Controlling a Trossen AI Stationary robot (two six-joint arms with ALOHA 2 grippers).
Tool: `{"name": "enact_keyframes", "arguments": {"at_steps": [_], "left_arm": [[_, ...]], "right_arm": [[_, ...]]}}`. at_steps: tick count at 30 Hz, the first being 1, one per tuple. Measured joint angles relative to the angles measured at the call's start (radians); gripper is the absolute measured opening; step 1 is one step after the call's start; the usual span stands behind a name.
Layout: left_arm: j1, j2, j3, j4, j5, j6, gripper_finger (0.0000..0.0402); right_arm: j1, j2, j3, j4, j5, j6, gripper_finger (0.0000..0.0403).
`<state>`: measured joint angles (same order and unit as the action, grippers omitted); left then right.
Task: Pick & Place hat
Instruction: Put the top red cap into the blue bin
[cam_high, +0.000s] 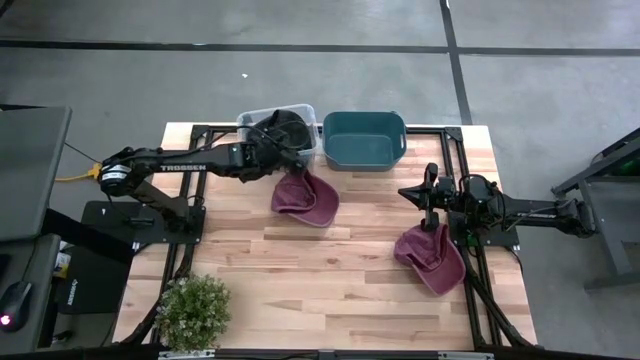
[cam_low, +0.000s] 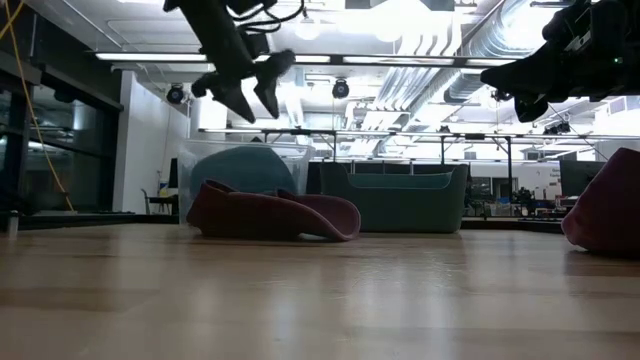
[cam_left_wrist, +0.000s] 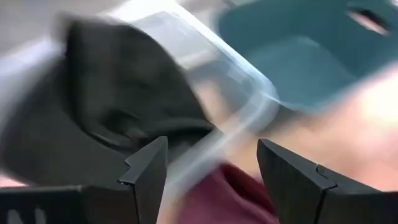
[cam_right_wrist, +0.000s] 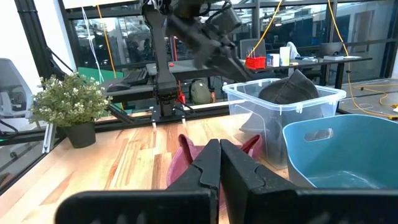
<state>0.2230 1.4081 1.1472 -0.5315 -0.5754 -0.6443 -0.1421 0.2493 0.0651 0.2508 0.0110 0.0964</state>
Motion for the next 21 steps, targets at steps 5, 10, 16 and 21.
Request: {"name": "enact_keyframes", "arguments": {"at_steps": [5, 10, 16, 21], "left_arm": [[0.0, -0.031, 0.0, 0.041, 0.262, 0.001, 0.0229], [0.0, -0.035, 0.001, 0.086, 0.438, 0.016, 0.0229], [0.0, -0.034, -0.01, 0.088, 0.531, 0.083, 0.0229], [-0.001, -0.04, -0.068, 0.089, 0.575, 0.117, 0.0229]], "right_arm": [[0.0, 0.0, 0.0, 0.0, 0.001, 0.0, 0.0001], [0.0, 0.0, 0.0, -0.001, 0.0, 0.0, 0.0001], [0.0, 0.0, 0.0, -0.001, 0.0, 0.0, 0.0001], [0.0, 0.0, 0.0, -0.001, 0.0, 0.0, 0.0001]]}}
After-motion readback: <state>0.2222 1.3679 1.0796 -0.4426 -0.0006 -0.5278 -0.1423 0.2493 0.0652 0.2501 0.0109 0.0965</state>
